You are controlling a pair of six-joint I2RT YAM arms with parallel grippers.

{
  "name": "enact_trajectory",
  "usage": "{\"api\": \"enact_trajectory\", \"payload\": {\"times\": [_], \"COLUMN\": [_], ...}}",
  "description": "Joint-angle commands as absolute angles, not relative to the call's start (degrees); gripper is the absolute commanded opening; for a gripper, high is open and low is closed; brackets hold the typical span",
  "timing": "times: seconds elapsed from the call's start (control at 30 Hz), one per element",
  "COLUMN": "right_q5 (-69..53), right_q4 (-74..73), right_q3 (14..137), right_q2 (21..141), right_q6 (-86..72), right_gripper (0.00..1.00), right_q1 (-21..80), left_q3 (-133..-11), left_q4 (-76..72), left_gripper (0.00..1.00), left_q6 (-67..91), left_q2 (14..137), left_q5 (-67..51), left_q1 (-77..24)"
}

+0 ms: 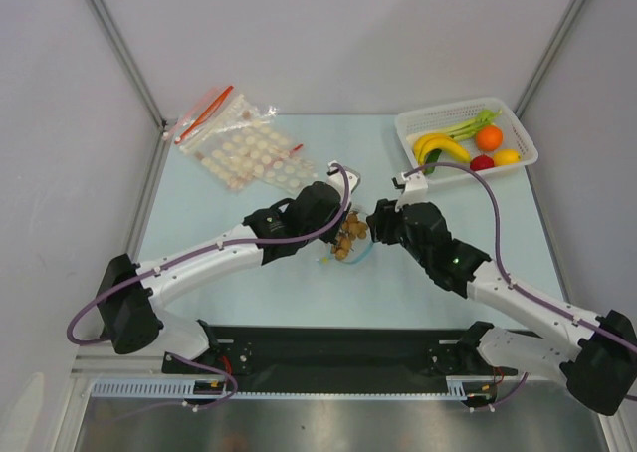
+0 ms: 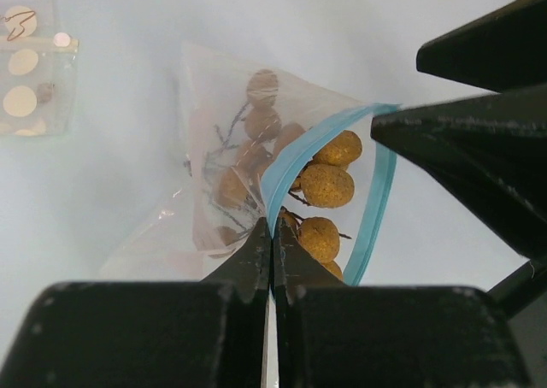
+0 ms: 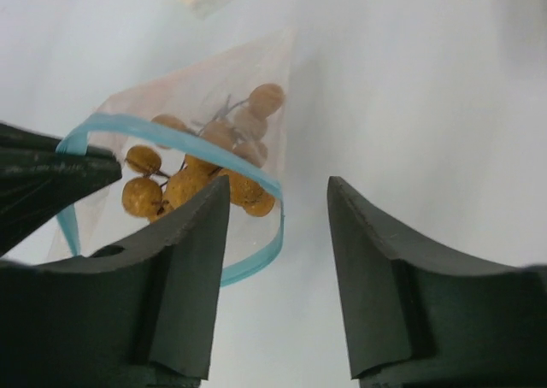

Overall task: Place the food in the zip-top bag and seal the zipper
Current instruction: Adjust the zipper on the food storage bag.

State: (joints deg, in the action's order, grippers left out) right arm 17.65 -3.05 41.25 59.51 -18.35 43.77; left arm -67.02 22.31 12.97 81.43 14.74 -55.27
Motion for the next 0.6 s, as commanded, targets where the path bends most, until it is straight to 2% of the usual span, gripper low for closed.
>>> {"api": "enact_trajectory", "payload": {"times": [0.0, 0.23, 0.37, 0.47, 0.5, 0.57], "right_q5": [14.8, 15.9, 17.5, 19.0, 21.0, 23.8], "right_q4": [0.7, 1.2, -1.5, -2.6, -3.9, -5.4], "right_q3": [39.0, 39.5, 41.3, 42.1, 42.4, 43.1], "right_q2": [55.8, 55.2, 58.1, 58.9, 58.9, 58.7], "right_q6": [-16.8, -14.9, -15.3, -15.5, -16.3, -17.5], "right_gripper": [0.57, 0.57, 0.47, 0.35, 0.21, 0.05], "right_q1": [44.7, 45.7, 45.7, 46.0, 46.0, 45.9], "left_q3": [-68.3, -67.9, -66.8, -66.3, -66.2, -66.0], "left_q4": [20.7, 20.5, 18.9, 18.5, 18.5, 18.6], "left_gripper": [0.00, 0.00, 0.00, 0.00, 0.01, 0.01], "left_q6": [11.8, 11.3, 11.3, 11.2, 11.1, 11.0], "left_q2": [80.1, 78.3, 76.5, 75.6, 75.5, 75.6], "left_q5": [14.4, 12.1, 9.0, 9.4, 9.8, 11.3], "left_q1": [-55.1, -55.0, -55.1, -55.0, -55.0, -55.1]}}
